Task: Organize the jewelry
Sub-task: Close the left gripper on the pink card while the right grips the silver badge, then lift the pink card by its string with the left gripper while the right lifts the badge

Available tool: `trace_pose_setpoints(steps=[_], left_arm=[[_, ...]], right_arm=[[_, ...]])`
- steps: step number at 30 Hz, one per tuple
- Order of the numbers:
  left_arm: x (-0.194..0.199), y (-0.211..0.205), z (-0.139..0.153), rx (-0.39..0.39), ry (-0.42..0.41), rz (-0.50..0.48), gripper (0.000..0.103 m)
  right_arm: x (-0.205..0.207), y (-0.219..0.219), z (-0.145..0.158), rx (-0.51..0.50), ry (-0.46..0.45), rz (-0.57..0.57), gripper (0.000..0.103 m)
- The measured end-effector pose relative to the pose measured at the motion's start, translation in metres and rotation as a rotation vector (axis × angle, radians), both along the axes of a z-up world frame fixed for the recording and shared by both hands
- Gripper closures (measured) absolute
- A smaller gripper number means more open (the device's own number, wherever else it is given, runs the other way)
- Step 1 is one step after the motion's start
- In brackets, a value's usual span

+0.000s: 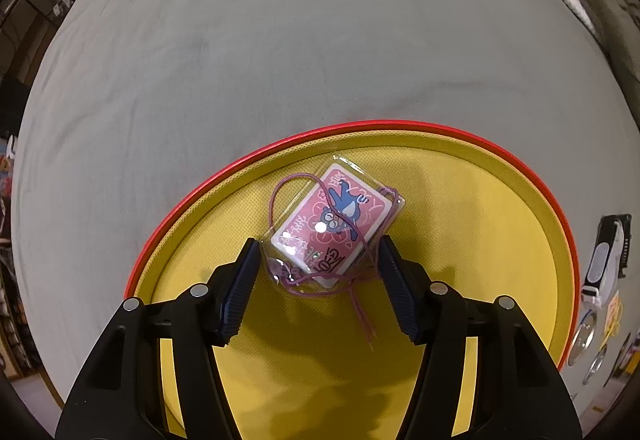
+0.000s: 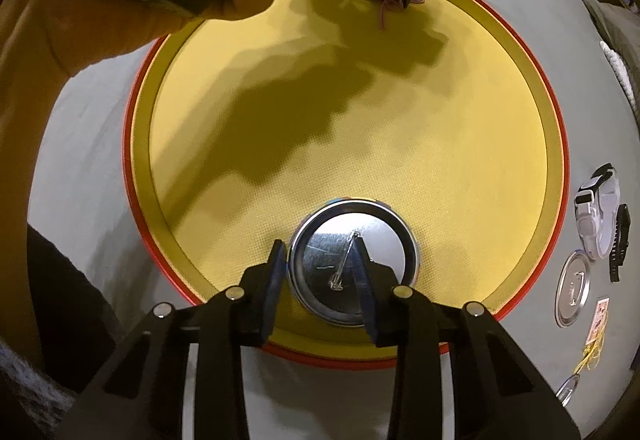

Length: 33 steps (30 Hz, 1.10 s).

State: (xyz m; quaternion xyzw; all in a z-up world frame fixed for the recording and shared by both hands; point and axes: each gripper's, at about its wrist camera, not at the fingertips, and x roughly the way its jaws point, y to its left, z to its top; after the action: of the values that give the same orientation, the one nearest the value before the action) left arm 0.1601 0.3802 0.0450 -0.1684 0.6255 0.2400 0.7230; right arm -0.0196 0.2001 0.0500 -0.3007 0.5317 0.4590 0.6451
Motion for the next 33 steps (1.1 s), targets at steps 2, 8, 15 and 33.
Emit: trace_pose_setpoints(steps=[2,8,15,33], left_arm=[[-0.002,0.000,0.002,-0.007,-0.008,0.004,0.045],[-0.002,0.002,0.003,-0.011,-0.012,-0.001,0.047],[0.000,0.001,0.006,-0.005,-0.010,-0.002,0.047],[-0.004,-0.005,0.009,-0.016,-0.045,-0.016,0.055]], right_arm=[[0.009,-0.004,0.001,0.005,0.006,-0.005,0.073],[0.020,-0.008,0.002,0.011,0.017,-0.010,0.101],[0.030,-0.022,0.000,0.011,0.034,-0.012,0.101],[0.067,-0.052,0.022,0.056,0.034,-0.074,0.101]])
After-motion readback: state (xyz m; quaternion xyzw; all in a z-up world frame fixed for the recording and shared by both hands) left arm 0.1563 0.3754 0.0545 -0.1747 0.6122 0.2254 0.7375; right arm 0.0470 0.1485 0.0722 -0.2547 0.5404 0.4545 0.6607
